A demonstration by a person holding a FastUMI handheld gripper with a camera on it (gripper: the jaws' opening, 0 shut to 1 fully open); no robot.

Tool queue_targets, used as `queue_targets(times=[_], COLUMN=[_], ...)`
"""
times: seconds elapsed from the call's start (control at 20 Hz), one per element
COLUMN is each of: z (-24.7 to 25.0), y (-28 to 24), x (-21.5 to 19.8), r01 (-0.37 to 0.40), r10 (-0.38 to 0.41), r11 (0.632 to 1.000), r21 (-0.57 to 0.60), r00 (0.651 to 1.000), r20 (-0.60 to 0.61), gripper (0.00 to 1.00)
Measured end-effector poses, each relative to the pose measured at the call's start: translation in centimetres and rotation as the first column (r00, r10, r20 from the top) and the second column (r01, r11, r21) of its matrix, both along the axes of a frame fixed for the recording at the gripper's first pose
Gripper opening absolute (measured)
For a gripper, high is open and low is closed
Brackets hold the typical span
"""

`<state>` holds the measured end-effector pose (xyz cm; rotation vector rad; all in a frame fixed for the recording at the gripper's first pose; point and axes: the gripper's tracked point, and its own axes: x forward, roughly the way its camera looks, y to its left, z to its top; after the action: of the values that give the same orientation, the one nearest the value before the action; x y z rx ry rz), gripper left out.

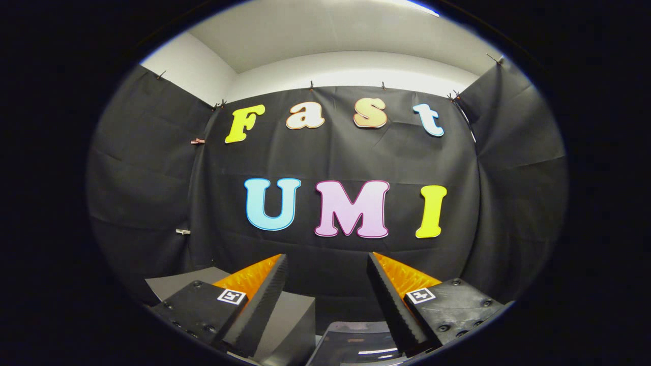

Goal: Put the clothes into the washing machine and then close the washing machine lid.

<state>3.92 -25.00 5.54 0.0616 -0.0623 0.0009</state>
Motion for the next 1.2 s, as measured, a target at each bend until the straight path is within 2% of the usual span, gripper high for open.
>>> queue_targets(times=[0.15,0.35,0.5,0.8,1.2], z=[-0.8,-0.2,-0.6,-1.4,-2.0], y=[1.0,0.7,-0.2,-1.4,-1.5], x=[0.1,-0.2,0.2,0.7,0.4], r01=[-0.019,-0.027,-0.013,0.022,0.023], r10=[0.019,0.027,0.013,-0.023,-0.025], r11=[1.0,0.999,0.998,0.999,0.998], r21=[-0.003,-0.025,-0.054,-0.037,-0.055], r00=[0.999,1.0,1.0,0.999,0.999], r20=[-0.027,0.0,-0.004,-0.027,-0.036], gripper=[0.99,0.99,0.99,0.99,0.99])
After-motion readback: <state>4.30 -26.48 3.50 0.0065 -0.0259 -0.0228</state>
